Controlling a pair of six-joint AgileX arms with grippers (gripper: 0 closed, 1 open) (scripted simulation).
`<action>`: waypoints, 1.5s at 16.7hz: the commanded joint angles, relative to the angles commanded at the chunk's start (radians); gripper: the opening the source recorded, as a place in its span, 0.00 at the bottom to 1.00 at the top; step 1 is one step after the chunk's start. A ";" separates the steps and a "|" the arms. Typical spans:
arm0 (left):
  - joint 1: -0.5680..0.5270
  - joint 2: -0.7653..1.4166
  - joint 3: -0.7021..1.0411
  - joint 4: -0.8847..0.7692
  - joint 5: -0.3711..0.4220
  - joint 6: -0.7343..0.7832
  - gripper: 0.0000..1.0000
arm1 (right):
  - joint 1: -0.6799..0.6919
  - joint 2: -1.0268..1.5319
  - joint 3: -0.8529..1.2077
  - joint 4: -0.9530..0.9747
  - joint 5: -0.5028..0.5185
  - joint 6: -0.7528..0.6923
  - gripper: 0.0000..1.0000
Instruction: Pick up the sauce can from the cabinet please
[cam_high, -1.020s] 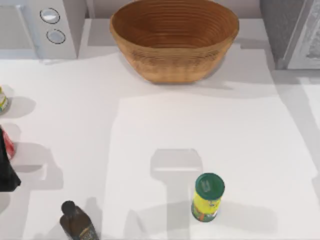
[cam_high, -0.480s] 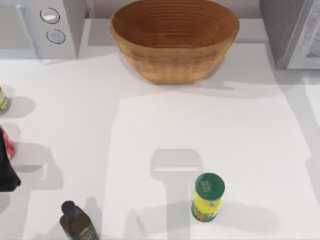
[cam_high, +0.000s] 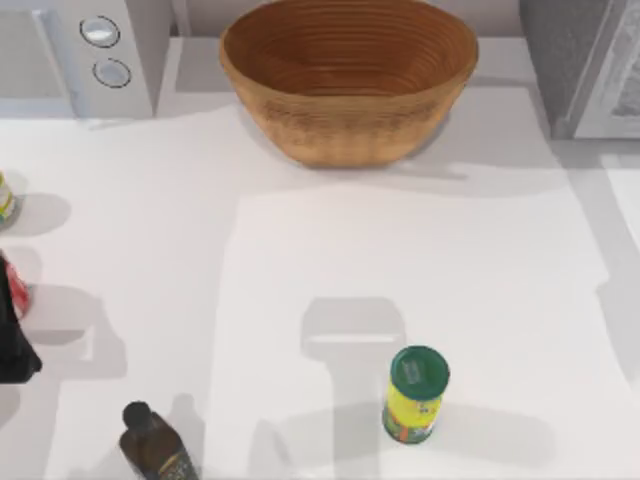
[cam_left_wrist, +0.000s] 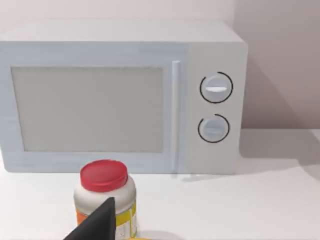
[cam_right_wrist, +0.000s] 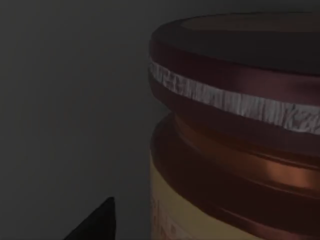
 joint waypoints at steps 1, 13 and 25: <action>0.000 0.000 0.000 0.000 0.000 0.000 1.00 | -0.003 0.028 0.036 -0.009 -0.002 0.000 1.00; 0.000 0.000 0.000 0.000 0.000 0.000 1.00 | -0.008 0.085 0.112 -0.027 -0.006 0.000 0.62; 0.000 0.000 0.000 0.000 0.000 0.000 1.00 | -0.008 0.085 0.112 -0.027 -0.006 0.000 0.00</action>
